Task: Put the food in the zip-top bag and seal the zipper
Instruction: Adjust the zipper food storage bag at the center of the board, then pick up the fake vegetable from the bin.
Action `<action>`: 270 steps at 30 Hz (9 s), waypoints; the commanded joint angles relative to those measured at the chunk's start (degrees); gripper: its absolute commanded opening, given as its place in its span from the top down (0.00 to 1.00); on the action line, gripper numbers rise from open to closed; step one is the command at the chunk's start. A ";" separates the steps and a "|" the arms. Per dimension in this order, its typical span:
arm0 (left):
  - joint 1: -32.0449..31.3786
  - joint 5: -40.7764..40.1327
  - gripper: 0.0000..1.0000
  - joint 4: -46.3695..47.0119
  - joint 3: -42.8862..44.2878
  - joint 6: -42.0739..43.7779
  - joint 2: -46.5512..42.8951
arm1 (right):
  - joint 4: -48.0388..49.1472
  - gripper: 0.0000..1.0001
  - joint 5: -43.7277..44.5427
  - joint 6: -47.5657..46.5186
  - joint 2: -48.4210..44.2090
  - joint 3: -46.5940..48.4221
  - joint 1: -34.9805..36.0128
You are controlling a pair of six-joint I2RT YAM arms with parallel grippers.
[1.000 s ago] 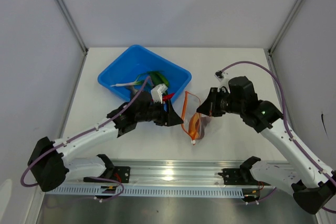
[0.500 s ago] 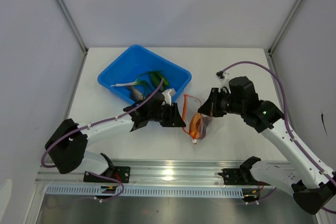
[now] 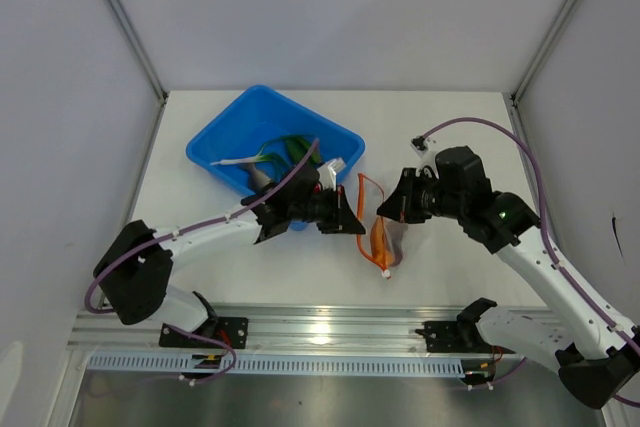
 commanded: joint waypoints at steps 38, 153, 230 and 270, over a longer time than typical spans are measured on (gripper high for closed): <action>-0.87 13.25 0.99 -19.74 31.78 7.16 1.07 | -12.23 1.00 17.81 -8.09 -2.74 18.56 -1.65; -1.84 8.33 0.99 -8.65 15.69 7.94 -3.33 | -16.44 1.00 42.40 0.45 7.20 11.79 18.73; 35.42 -33.86 0.17 -69.74 72.72 -20.17 48.95 | -6.16 1.00 33.72 -5.63 1.83 5.03 12.59; 33.93 -37.99 1.00 -62.28 74.04 -16.14 45.37 | -5.37 1.00 34.15 -5.80 0.42 5.29 12.32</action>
